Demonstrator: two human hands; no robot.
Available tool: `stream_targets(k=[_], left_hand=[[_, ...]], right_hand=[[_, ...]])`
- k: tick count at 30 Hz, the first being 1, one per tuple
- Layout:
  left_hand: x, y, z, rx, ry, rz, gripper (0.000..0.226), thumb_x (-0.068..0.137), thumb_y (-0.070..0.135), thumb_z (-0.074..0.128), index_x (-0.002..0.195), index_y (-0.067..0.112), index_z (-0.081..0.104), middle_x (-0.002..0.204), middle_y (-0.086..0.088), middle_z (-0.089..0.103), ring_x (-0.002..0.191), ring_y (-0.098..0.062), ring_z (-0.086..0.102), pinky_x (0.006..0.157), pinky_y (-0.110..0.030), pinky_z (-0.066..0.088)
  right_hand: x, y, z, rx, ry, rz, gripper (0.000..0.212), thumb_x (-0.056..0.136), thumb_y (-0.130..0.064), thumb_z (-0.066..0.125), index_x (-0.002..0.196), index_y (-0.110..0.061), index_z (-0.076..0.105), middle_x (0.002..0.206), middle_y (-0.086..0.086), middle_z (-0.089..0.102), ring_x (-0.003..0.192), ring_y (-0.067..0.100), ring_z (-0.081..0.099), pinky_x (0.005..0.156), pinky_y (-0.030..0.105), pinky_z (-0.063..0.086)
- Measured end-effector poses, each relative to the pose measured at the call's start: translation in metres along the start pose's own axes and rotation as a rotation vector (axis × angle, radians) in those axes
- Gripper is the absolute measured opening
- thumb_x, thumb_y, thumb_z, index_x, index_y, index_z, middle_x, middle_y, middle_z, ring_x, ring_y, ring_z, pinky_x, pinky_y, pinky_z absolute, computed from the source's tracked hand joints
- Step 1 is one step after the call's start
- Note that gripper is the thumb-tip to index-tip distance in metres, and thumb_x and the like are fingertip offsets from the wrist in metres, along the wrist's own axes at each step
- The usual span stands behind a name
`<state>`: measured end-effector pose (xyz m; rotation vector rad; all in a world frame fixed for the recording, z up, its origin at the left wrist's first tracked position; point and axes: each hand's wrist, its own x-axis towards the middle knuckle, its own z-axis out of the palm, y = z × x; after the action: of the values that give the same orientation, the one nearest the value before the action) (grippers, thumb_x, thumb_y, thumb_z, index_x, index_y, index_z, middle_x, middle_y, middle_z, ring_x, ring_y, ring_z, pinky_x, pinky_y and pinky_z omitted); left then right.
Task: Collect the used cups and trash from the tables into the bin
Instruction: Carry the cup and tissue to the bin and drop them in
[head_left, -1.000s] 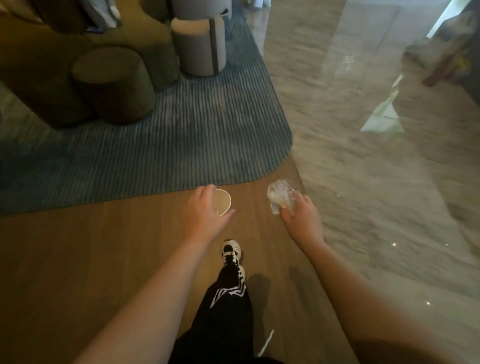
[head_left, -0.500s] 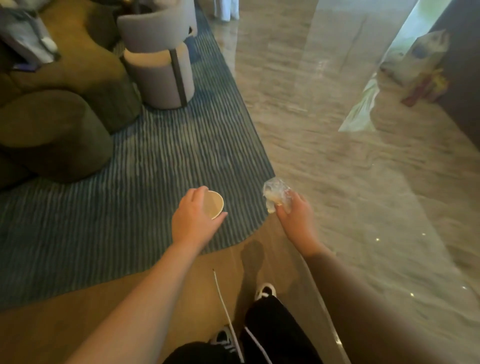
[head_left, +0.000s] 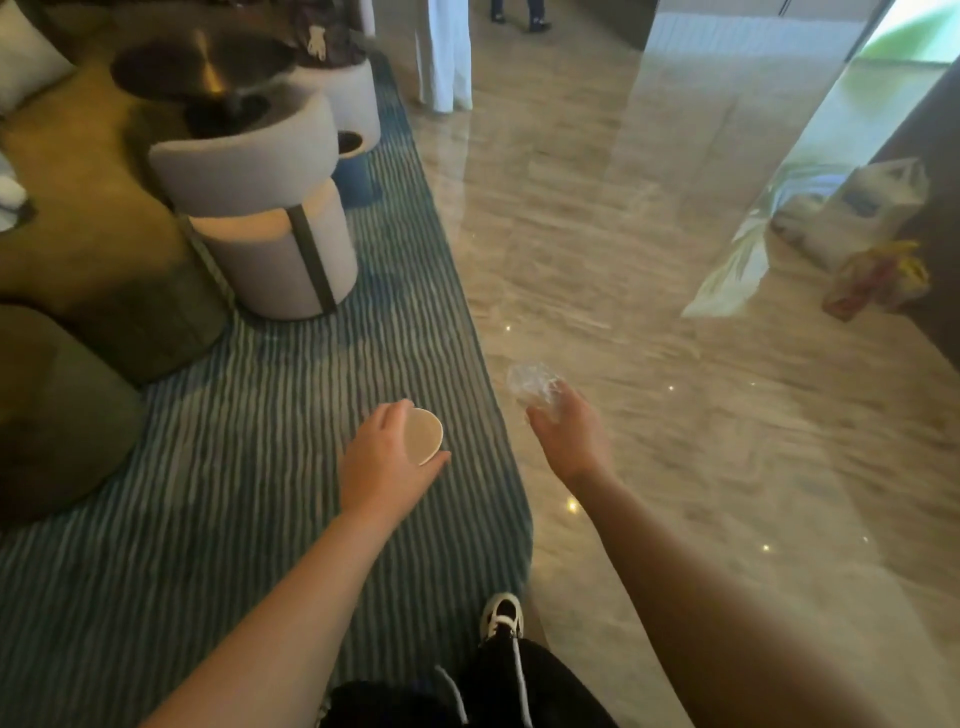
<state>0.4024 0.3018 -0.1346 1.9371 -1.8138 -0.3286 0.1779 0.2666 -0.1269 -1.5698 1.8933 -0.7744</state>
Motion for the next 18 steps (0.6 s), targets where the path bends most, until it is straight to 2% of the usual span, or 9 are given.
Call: stream_targets(k=[3, 8, 10, 15, 18], left_hand=[[0.081, 0.021, 0.013, 0.010, 0.021, -0.007, 0.068, 0.067, 0.053, 0.074, 0.121, 0.025, 0.043, 0.116, 0.004, 0.052, 0.099, -0.022, 0.054, 0.073, -0.036, 0.047], [0.208, 0.040, 0.033, -0.006, 0.044, -0.004, 0.066, 0.069, 0.052, 0.074, 0.121, 0.023, 0.043, 0.114, 0.001, 0.052, 0.096, -0.021, 0.054, 0.068, -0.032, 0.046], [0.258, 0.041, 0.046, -0.007, 0.066, -0.009, 0.066, 0.070, 0.051, 0.074, 0.121, 0.021, 0.043, 0.114, -0.001, 0.053, 0.095, -0.021, 0.054, 0.066, -0.029, 0.043], [0.402, 0.027, 0.082, 0.009, 0.075, -0.018, 0.066, 0.070, 0.051, 0.074, 0.120, 0.020, 0.044, 0.114, -0.002, 0.054, 0.096, -0.021, 0.054, 0.067, -0.034, 0.048], [0.502, 0.009, 0.091, 0.006, 0.090, -0.045, 0.068, 0.070, 0.054, 0.072, 0.122, 0.022, 0.042, 0.114, -0.002, 0.052, 0.096, -0.020, 0.053, 0.065, -0.031, 0.043]], right_hand=[[0.083, -0.009, -0.012, 0.004, 0.000, 0.012, 0.041, 0.086, -0.034, 0.056, 0.125, -0.022, 0.055, 0.116, 0.001, 0.062, 0.102, 0.020, 0.060, 0.083, 0.035, 0.049], [0.199, -0.010, -0.013, -0.034, -0.007, 0.002, 0.037, 0.086, -0.029, 0.060, 0.122, -0.019, 0.057, 0.107, 0.003, 0.063, 0.092, 0.021, 0.060, 0.071, 0.027, 0.040], [0.247, -0.010, -0.007, -0.052, -0.010, -0.001, 0.039, 0.087, -0.031, 0.060, 0.123, -0.019, 0.056, 0.109, 0.003, 0.063, 0.092, 0.021, 0.059, 0.071, 0.026, 0.038], [0.398, -0.024, 0.024, -0.097, -0.063, -0.039, 0.040, 0.089, -0.036, 0.056, 0.125, -0.019, 0.055, 0.116, 0.003, 0.062, 0.099, 0.022, 0.060, 0.075, 0.027, 0.041], [0.501, -0.053, 0.042, -0.103, -0.093, -0.077, 0.039, 0.089, -0.035, 0.058, 0.124, -0.018, 0.056, 0.114, 0.003, 0.062, 0.098, 0.023, 0.060, 0.075, 0.027, 0.042]])
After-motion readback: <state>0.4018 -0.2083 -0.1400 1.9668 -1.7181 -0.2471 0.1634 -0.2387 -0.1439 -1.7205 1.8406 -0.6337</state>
